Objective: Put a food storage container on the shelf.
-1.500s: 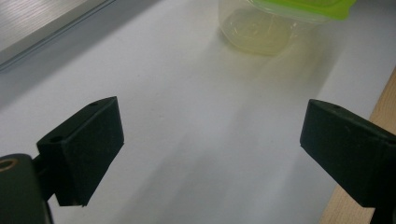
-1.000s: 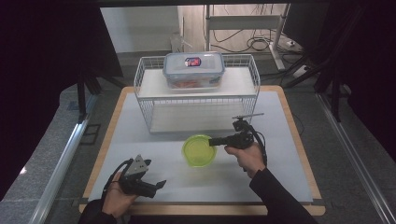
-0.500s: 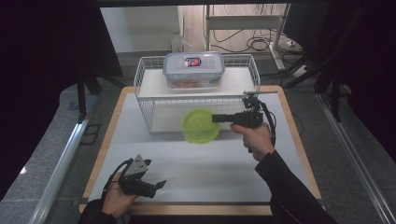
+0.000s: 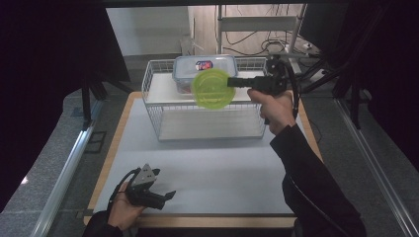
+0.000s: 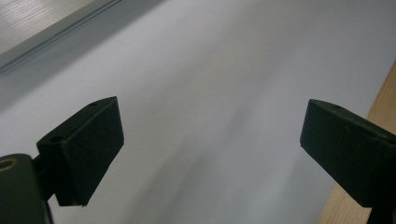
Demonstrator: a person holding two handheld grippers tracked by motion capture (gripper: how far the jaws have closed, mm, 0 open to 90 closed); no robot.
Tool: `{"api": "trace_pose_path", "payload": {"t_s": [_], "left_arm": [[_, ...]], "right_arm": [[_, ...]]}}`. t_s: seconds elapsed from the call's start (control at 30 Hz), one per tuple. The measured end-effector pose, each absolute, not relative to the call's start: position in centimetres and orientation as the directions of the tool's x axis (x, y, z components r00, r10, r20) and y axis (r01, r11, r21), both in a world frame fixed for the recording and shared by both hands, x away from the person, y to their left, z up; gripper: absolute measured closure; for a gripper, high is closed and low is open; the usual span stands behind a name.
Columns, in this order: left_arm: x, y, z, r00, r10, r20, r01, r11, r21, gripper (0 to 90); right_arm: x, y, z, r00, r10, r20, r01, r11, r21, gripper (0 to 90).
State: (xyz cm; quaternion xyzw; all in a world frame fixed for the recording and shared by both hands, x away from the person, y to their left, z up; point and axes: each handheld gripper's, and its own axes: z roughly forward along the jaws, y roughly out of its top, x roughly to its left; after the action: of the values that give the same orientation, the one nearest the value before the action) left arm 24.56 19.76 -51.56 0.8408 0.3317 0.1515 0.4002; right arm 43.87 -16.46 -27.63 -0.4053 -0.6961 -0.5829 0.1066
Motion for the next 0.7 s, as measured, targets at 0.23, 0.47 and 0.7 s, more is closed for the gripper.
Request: {"api": "trace_pose_path", "payload": {"t_s": [0.23,0.47,0.7], "left_arm": [[24.5,20.0,-51.4,0.733,0.68,-0.025,0.431,-0.435,0.791,6.0],[24.5,20.1,-51.4,0.738,0.674,-0.032,0.427,-0.43,0.795,5.9],[24.5,20.2,-51.3,0.744,0.667,-0.042,0.425,-0.423,0.8,5.9]], "right_arm": [[46.4,-15.7,-24.8,-0.627,0.488,0.607,0.673,-0.054,0.738,82.1],[50.4,-13.7,-23.5,-0.556,0.563,0.611,0.696,-0.086,0.713,82.0],[52.9,-12.4,-24.1,-0.495,0.603,0.626,0.724,-0.113,0.681,81.8]]}}
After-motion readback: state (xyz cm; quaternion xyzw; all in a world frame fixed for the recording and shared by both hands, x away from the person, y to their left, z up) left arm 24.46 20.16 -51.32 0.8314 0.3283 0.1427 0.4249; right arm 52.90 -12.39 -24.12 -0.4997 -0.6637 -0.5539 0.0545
